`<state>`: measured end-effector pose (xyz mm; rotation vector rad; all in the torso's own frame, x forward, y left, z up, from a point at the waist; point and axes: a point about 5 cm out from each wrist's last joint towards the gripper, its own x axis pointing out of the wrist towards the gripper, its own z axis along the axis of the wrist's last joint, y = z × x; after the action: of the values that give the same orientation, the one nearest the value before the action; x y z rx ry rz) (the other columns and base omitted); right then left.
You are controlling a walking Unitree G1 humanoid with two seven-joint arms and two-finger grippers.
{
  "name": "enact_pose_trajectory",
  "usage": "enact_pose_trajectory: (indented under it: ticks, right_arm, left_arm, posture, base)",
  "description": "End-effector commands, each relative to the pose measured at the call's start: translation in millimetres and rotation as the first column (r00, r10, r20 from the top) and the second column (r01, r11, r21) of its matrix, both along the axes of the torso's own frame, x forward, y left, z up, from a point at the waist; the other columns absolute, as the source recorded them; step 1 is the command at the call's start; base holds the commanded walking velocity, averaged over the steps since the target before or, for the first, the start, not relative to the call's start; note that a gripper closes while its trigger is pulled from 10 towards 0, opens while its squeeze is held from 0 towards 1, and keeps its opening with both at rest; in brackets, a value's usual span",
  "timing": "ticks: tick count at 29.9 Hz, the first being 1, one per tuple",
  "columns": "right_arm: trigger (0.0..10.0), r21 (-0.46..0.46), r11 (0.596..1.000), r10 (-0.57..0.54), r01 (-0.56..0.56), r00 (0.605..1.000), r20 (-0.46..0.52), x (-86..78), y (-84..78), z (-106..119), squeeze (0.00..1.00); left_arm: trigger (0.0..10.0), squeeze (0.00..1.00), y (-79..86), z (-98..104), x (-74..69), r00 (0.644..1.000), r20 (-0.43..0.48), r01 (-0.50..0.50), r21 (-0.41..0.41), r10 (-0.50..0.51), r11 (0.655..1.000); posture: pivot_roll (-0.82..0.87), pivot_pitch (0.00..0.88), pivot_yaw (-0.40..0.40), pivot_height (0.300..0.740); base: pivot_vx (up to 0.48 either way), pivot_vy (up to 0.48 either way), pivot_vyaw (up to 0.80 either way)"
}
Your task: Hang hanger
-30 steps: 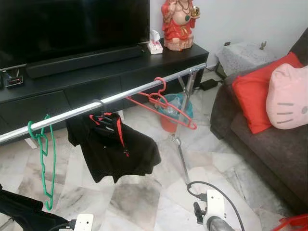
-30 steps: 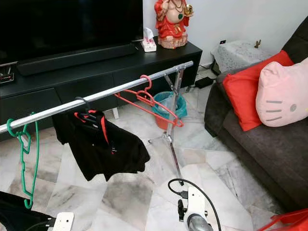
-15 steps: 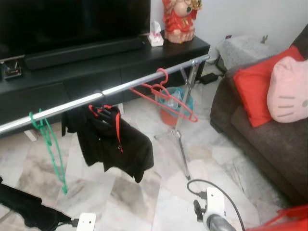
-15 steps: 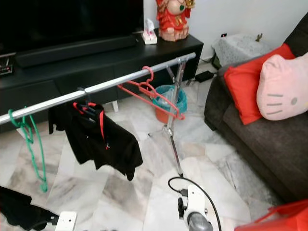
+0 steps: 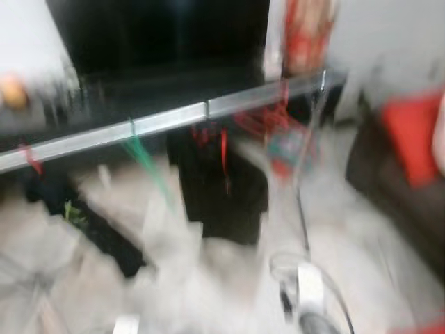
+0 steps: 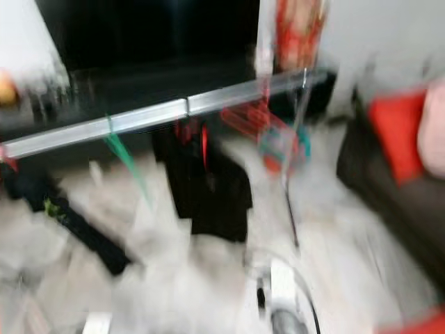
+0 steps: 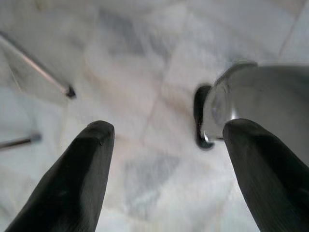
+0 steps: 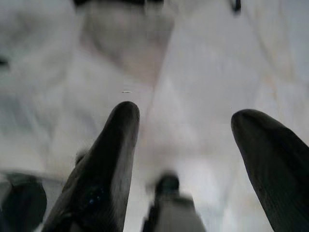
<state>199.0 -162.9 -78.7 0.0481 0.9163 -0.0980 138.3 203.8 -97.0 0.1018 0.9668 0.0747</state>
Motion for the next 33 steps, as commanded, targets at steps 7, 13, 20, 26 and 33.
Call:
enact_pose_trajectory:
  ticks: [7, 13, 20, 26, 33]
  right_arm:
    - [10.0, -0.006, 1.000, -0.005, 0.005, 1.000, 0.005, 2.2, -3.6, 1.4, 0.00]
    - [10.0, -0.005, 1.000, -0.004, 0.004, 1.000, 0.006, 2.9, -3.1, 1.7, 0.00]
    - [10.0, -0.005, 1.000, -0.002, 0.002, 1.000, 0.008, 3.8, -2.9, 2.1, 0.00]
    - [10.0, -0.006, 1.000, 0.002, -0.002, 1.000, 0.011, 4.6, -2.6, 2.6, 0.00]
    - [10.0, -0.022, 0.999, 0.049, -0.048, 0.998, 0.030, 6.7, -1.7, 4.1, 0.00]
  left_arm:
    - [10.0, 0.00, -2.6, 0.6, 3.0, 1.000, 0.004, 0.019, -0.003, -0.019, 1.000]
    - [10.0, 0.00, -0.8, 0.8, 3.3, 1.000, 0.000, 0.012, -0.002, -0.012, 1.000]
    - [10.0, 0.00, -1.2, 0.5, 3.0, 1.000, -0.003, 0.015, -0.002, -0.015, 1.000]
    - [10.0, 0.00, -2.6, 0.7, 4.5, 1.000, -0.002, 0.005, -0.011, -0.005, 1.000]
    - [10.0, 0.00, -2.9, 0.2, 3.1, 1.000, -0.005, 0.005, -0.003, -0.005, 1.000]
  posture:
    - [-0.01, 0.062, -0.017, 0.740]
    - [-0.01, 0.069, -0.016, 0.740]
    - [-0.01, 0.076, -0.015, 0.740]
    - [-0.01, 0.086, -0.015, 0.740]
    - [-0.01, 0.092, -0.010, 0.740]
  base:
    - [-0.343, 0.000, 0.00]
    - [-0.339, 0.000, 0.00]
    - [-0.299, 0.000, 0.00]
    - [0.000, 0.000, 0.00]
    - [0.000, 0.000, 0.40]
